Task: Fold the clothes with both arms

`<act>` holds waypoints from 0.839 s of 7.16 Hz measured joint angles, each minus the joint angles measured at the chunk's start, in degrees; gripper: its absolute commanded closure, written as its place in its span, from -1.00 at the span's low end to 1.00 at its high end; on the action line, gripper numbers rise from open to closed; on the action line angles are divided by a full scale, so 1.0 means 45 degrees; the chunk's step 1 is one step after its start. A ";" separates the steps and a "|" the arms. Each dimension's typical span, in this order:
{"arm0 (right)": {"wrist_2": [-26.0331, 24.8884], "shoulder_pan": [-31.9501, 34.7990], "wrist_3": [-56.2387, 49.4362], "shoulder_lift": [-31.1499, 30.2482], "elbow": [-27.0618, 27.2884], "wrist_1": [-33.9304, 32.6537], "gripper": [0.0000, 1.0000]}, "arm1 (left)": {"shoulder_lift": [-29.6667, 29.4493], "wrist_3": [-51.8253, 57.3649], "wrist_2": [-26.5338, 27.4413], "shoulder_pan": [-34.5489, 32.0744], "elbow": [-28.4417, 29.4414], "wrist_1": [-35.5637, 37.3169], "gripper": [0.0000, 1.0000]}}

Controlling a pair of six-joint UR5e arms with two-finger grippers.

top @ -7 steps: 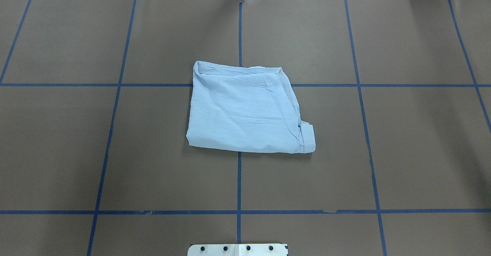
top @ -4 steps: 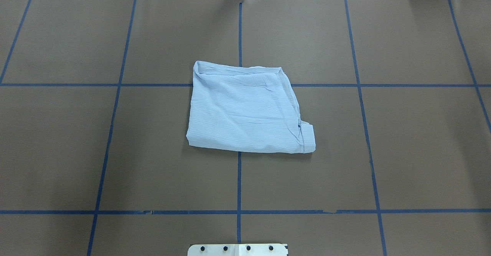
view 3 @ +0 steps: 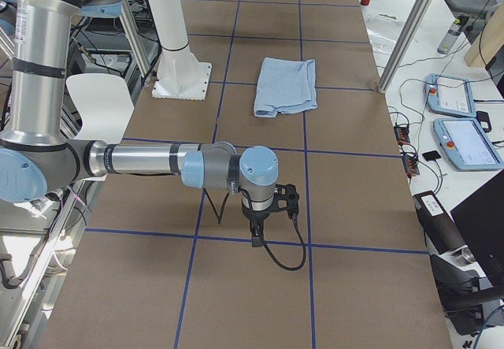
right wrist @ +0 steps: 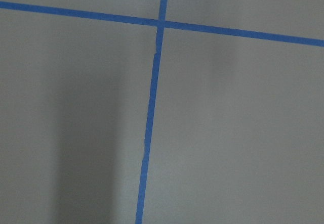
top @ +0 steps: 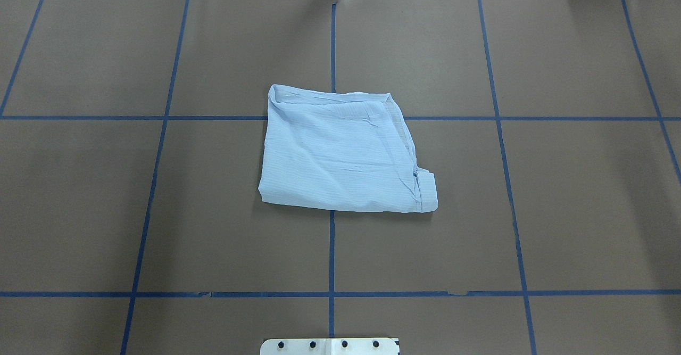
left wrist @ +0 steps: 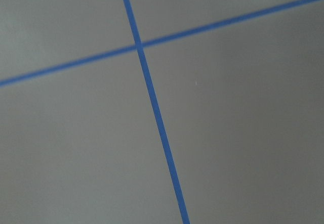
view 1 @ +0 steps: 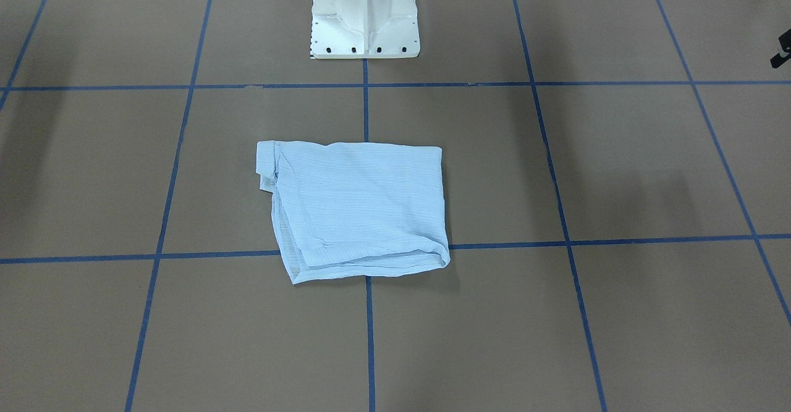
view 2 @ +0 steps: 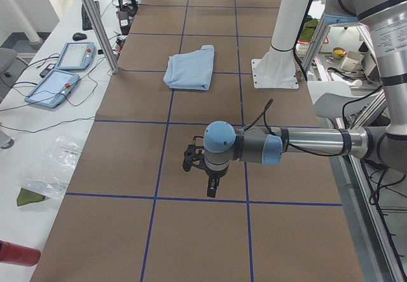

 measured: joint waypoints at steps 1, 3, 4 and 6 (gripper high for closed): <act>0.0005 0.0008 -0.0014 -0.0034 0.0018 -0.0105 -1.00 | 0.0000 0.0532 0.0156 -0.0197 -0.0238 0.0732 -1.00; -0.0038 0.0015 -0.0035 -0.0106 0.0017 -0.0154 -1.00 | -0.0171 0.1549 0.0433 -0.0605 -0.0294 0.1085 -1.00; -0.0109 0.0015 -0.0067 -0.0180 0.0014 -0.0165 -1.00 | -0.0282 0.1673 0.0466 -0.0662 -0.0289 0.1084 -1.00; -0.0292 0.0263 -0.0409 -0.0632 0.0129 -0.0147 -1.00 | -0.0443 0.1735 0.0453 -0.0696 -0.0245 0.1023 -1.00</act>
